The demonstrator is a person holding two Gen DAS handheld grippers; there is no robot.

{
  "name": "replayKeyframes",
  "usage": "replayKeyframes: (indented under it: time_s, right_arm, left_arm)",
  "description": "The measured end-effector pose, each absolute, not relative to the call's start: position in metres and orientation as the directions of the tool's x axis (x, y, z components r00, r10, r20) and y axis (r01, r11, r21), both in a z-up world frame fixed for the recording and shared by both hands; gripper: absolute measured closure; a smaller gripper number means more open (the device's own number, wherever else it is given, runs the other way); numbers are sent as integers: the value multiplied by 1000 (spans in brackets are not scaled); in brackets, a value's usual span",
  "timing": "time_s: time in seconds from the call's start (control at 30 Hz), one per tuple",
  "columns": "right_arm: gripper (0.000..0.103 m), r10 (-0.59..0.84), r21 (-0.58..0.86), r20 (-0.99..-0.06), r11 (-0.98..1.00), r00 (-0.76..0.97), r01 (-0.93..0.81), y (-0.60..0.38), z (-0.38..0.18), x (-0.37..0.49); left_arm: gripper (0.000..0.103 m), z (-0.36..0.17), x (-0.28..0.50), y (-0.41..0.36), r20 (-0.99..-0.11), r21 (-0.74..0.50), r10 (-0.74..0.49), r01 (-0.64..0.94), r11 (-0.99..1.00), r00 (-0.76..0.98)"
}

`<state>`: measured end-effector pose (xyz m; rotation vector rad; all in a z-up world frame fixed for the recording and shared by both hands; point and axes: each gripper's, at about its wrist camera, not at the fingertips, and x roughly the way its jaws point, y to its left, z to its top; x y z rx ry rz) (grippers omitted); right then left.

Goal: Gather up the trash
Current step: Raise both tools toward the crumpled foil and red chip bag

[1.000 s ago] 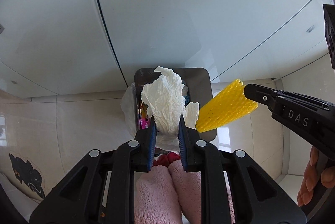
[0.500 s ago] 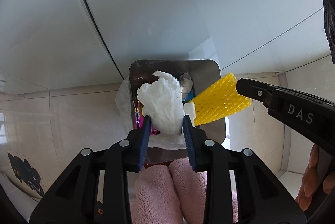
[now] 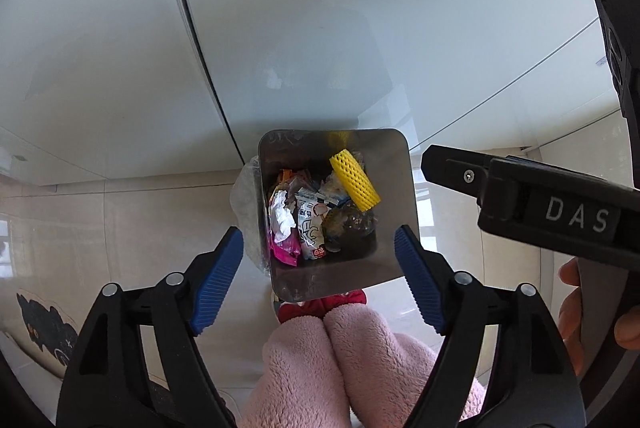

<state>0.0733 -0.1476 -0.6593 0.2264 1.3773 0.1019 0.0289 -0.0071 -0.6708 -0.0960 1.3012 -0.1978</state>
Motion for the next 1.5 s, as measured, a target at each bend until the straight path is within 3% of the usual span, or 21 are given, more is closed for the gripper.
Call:
replayKeyframes:
  time_s: [0.03, 0.17, 0.37, 0.93, 1.2, 1.5]
  right_arm:
    - [9, 196, 211, -959, 976, 203, 55, -147, -653, 71]
    - [9, 176, 191, -955, 981, 238, 40, -149, -629, 65]
    - [3, 151, 169, -940, 985, 305, 35, -160, -582, 49]
    - [3, 181, 217, -780, 976, 598, -13, -204, -386, -14]
    - [3, 159, 203, -703, 979, 693, -18, -226, -314, -12]
    - [3, 101, 149, -670, 989, 735, 0, -245, -266, 30]
  left_arm:
    - [23, -664, 26, -10, -945, -180, -197, 90, 980, 263]
    - [15, -637, 15, -8, -933, -170, -191, 94, 981, 305]
    - [8, -590, -8, -2, -913, -147, -173, 97, 984, 369]
    - [8, -396, -46, 3, -755, -147, -192, 123, 981, 627]
    - [8, -324, -24, -6, -697, -138, -181, 117, 983, 694]
    - [8, -280, 48, -24, -681, -118, -175, 129, 985, 711]
